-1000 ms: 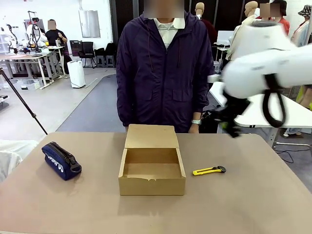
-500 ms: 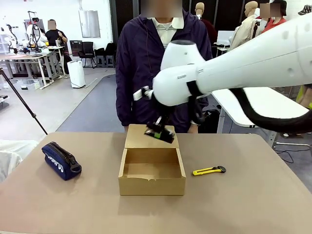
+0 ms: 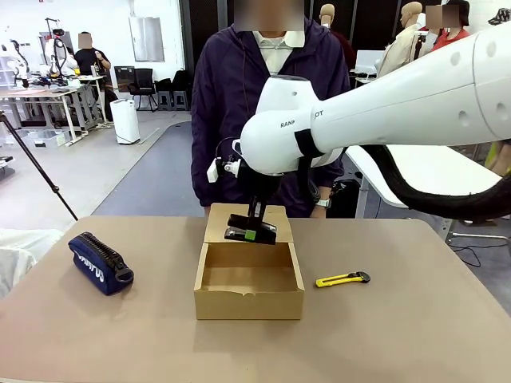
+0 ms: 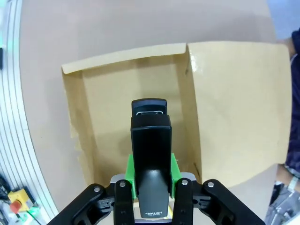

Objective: Pack the items into the box.
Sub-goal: Pick up the item specified by the human and place it in the Mailer Box.

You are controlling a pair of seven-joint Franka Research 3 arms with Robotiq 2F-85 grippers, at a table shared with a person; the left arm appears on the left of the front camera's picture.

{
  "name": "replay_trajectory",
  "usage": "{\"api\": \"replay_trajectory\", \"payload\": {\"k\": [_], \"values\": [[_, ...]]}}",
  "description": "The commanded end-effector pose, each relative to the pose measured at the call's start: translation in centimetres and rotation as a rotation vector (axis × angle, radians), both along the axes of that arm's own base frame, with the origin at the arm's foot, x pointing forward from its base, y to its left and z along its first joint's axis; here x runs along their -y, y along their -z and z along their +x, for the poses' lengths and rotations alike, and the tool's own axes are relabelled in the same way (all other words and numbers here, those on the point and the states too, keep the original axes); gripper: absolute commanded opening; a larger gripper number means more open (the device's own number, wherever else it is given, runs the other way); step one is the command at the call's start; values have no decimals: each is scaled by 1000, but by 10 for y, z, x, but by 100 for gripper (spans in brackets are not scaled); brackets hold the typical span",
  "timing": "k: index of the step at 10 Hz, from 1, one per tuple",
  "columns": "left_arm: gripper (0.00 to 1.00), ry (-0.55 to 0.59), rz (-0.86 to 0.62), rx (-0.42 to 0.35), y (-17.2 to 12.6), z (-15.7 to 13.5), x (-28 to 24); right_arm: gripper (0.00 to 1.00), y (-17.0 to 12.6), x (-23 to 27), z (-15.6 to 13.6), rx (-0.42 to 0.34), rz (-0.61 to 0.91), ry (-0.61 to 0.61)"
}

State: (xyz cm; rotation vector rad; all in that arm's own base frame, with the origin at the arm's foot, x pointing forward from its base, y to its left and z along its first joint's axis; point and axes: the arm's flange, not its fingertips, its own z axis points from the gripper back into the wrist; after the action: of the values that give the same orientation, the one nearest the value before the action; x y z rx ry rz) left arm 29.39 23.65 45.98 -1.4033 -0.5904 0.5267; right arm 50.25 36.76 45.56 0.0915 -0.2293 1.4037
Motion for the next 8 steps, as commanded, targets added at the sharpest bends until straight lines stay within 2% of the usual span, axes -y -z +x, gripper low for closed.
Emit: {"api": "replay_trajectory", "payload": {"k": [1,2,5,7,8], "values": [[100,4,-11,9,-3,-2,0,0,-2,-1,-2,5,-6,-35],[100,4,-11,9,-3,-2,0,0,12,-11,-7,3,-76,-79],[100,4,-11,9,-3,-2,0,0,61,-14,-12,-8,-107,-145],[100,4,-11,9,-3,-2,0,0,92,-10,-7,-117,-47,-189],[100,4,-11,9,-3,-2,0,0,100,-8,-5,-117,-73,-133]]}}
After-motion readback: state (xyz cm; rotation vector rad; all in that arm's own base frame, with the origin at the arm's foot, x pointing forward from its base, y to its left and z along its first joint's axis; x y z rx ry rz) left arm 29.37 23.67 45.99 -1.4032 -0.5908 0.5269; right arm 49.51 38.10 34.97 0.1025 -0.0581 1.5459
